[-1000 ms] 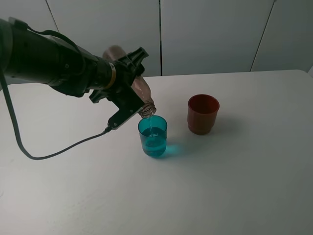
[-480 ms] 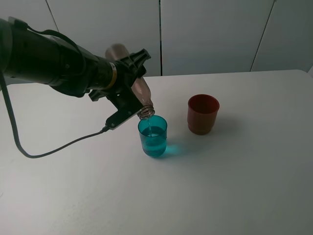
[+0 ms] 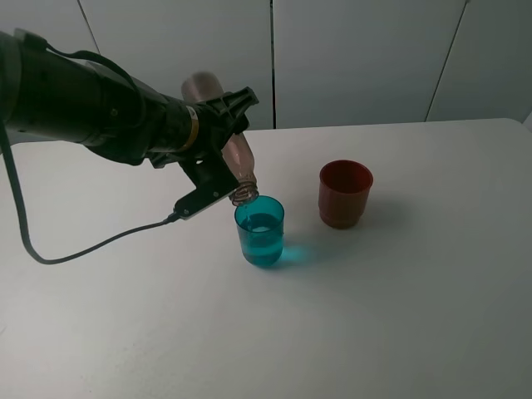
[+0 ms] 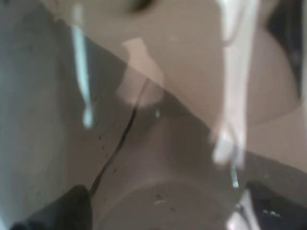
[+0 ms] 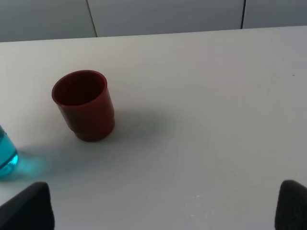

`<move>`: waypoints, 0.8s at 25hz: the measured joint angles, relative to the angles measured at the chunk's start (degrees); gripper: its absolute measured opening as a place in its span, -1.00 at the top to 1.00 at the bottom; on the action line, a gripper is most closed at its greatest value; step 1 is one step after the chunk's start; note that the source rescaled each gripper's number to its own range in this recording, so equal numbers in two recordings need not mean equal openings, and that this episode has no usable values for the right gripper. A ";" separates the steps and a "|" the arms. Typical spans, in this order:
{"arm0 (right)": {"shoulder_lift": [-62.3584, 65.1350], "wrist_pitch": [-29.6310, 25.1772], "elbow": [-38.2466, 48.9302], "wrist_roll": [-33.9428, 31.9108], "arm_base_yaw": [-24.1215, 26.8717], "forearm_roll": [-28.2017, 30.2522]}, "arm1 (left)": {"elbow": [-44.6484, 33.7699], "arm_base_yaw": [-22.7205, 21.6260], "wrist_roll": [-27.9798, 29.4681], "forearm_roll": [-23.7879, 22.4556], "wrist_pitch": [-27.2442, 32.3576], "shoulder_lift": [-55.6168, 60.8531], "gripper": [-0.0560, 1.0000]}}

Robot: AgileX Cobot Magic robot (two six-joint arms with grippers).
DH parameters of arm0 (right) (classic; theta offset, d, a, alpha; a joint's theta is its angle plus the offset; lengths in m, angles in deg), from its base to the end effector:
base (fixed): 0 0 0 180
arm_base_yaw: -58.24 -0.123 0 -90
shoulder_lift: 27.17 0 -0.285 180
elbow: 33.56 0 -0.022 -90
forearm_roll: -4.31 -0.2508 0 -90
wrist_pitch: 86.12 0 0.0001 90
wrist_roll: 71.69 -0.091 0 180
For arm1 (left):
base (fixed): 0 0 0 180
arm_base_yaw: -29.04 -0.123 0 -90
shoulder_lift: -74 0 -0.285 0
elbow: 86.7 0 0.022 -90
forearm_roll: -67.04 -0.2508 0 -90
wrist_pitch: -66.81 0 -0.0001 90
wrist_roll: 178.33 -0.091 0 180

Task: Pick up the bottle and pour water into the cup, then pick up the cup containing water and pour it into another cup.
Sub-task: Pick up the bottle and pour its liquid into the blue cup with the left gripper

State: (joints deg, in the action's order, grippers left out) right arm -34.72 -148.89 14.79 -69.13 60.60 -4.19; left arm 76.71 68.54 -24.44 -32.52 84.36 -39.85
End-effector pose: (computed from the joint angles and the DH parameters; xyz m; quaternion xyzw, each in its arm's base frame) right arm -0.0074 0.0123 0.2763 -0.0059 0.8578 0.0521 0.5113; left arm 0.3177 -0.2267 0.1849 0.8711 0.1770 0.3984 0.2260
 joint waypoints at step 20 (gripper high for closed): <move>0.00 0.00 0.00 0.00 0.00 0.00 | 1.19 1.89 -0.67 0.00 2.06 0.13 0.89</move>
State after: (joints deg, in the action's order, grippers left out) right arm -34.72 -148.89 14.79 -69.13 60.60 -4.19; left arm 77.90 70.43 -25.10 -32.52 86.42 -39.72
